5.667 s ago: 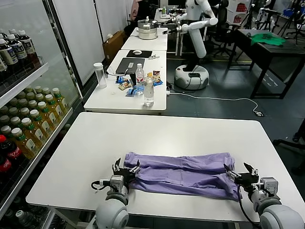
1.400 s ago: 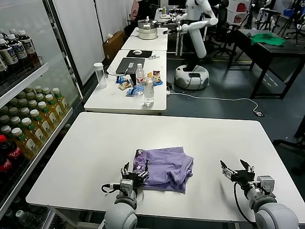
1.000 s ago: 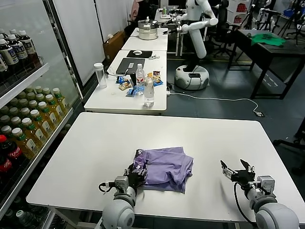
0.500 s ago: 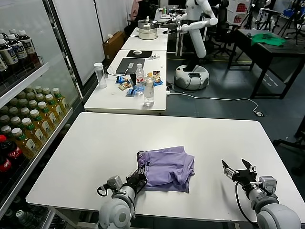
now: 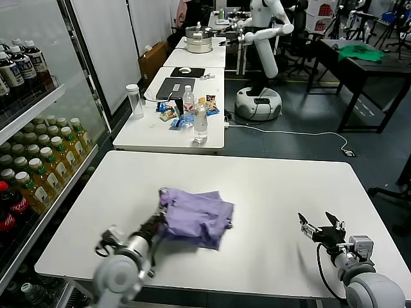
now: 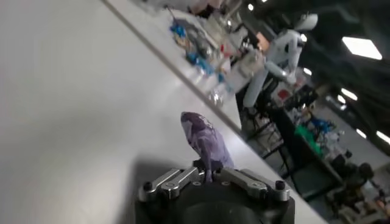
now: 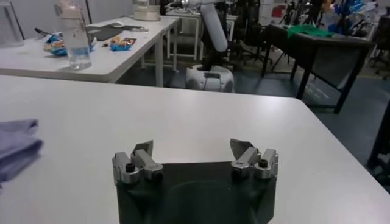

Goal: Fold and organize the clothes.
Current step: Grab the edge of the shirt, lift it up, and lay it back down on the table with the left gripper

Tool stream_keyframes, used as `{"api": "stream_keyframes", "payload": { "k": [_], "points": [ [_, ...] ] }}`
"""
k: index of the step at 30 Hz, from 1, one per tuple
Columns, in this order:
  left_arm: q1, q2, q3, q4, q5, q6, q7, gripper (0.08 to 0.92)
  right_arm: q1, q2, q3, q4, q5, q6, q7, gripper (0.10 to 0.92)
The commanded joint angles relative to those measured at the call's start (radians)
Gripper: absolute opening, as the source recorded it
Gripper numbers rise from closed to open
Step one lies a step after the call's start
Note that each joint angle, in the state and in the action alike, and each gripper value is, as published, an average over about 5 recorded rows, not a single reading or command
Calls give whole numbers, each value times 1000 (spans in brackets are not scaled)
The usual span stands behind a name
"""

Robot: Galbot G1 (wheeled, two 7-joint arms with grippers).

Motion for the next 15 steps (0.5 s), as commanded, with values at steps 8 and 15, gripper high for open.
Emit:
{"api": "stream_keyframes", "payload": {
  "k": [8, 15],
  "points": [
    [-60, 311, -150, -236, -62, 48, 64, 113, 4, 28, -15, 3, -13, 5, -2, 823],
    [-126, 157, 369, -44, 590, 57, 145, 113, 2, 21, -6, 12, -21, 11, -4, 823]
  ]
}}
